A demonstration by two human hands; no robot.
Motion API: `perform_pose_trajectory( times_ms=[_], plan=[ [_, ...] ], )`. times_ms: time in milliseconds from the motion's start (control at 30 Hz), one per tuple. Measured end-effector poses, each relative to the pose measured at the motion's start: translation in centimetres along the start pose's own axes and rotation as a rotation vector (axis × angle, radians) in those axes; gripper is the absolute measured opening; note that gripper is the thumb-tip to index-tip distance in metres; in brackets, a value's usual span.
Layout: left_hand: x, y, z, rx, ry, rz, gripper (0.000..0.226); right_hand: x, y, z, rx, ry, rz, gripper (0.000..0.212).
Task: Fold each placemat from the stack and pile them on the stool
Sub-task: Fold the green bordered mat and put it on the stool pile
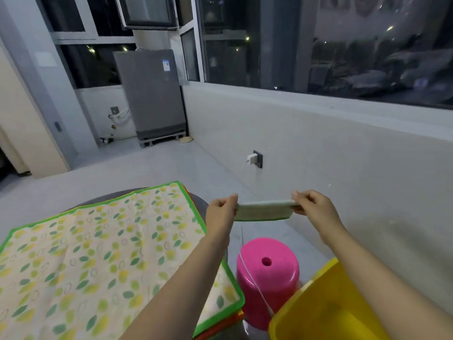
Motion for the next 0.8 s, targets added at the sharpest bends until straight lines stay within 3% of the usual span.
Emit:
perform_pose_trajectory(
  times_ms=[33,133,267,533,800],
  plan=[
    [1.4,-0.8,0.5,-0.016,0.024,0.01,0.005,-1.2,0.2,0.4,-0.008,-0.014,-0.018,0.014],
    [5.6,-2.6,2.0,-0.097,0.104,0.064,0.025,-5.1,0.3,1.5,-0.012,-0.045,-0.063,0.009],
    [11.1,-4.2,3.6,-0.177,0.191,0.063,0.04,-10.7,-0.2,2.9,0.009,-0.092,-0.118,0.026],
    [22.4,-3.6,3.0,-0.294,0.29,0.123,0.041,-21.9,-2.5,2.7,0.103,-0.331,-0.216,0.042],
    [27.6,-2.2,3.1,-0.236,0.298,0.319,0.042,-27.2,-5.1,1.9,0.205,-0.363,-0.496,0.049]
  ],
)
Point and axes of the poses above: each hand's wrist, its own z-axis towards the middle knuckle, its own y-axis out of the back of the hand, x = y × z, the point moved 5 cm from there along z, towards the middle knuckle, and after that the axes turned 7 degrees about -z, right-handed, at the moved point
